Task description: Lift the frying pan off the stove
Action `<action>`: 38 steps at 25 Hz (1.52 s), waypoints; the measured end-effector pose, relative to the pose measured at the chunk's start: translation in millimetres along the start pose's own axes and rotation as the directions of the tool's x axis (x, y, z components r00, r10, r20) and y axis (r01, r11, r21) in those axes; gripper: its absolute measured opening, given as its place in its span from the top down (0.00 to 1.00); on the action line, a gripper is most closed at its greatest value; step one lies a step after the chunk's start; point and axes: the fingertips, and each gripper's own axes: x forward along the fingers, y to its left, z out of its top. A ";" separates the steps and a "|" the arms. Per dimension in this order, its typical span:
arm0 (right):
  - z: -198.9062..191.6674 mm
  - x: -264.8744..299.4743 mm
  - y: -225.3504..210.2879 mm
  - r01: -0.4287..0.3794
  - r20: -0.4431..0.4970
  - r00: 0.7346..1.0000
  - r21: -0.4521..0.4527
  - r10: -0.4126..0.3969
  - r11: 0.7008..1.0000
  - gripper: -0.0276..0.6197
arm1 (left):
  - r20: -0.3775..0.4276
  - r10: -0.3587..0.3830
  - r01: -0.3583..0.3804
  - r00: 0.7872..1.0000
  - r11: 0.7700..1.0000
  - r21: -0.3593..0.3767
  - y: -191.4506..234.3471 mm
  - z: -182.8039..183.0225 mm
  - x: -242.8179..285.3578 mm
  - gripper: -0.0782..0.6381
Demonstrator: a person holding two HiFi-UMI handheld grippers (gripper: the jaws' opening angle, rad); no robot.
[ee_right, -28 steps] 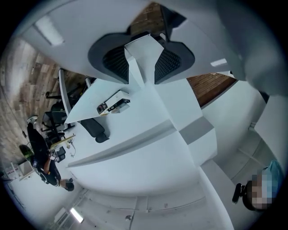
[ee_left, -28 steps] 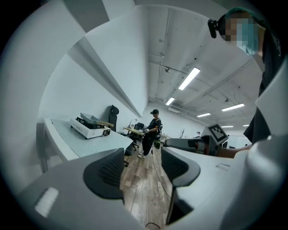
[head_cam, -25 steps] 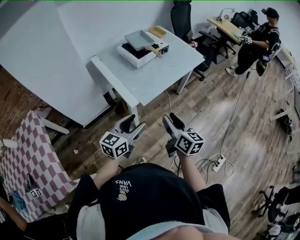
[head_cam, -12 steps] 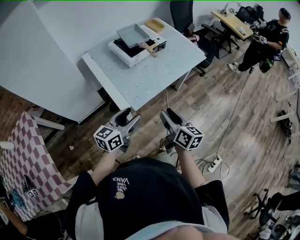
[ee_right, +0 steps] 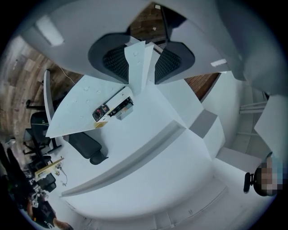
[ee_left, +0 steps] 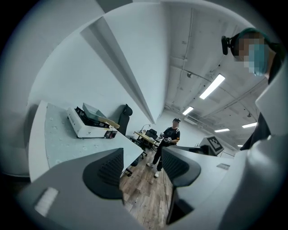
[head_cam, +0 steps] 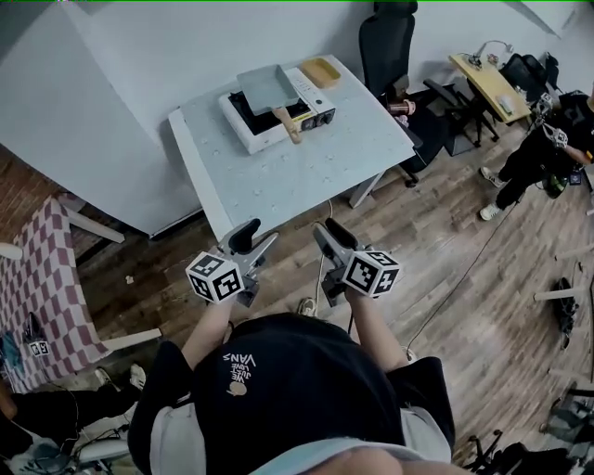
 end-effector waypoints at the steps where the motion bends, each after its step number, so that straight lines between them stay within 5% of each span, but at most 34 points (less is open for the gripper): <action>1: 3.6 0.4 -5.3 -0.011 -0.013 1.000 0.000 0.011 1.000 0.69 | 0.012 0.013 -0.013 1.000 1.000 -0.010 -1.2 0.1 5.4 0.55; 15: 32.2 24.0 -45.8 -0.119 -0.101 0.987 0.065 0.125 0.991 0.69 | 0.066 0.144 -0.137 0.987 0.985 -0.107 17.4 11.3 42.2 0.55; 27: 75.9 96.8 -68.1 -0.148 -0.106 0.980 0.176 0.168 0.973 0.69 | 0.103 0.098 -0.075 0.990 0.977 -0.202 92.9 68.9 112.3 0.55; 38: 94.6 187.6 -73.6 -0.171 -0.155 0.963 0.284 0.221 0.943 0.69 | 0.043 -0.003 0.017 0.999 0.946 -0.325 152.2 98.3 162.9 0.52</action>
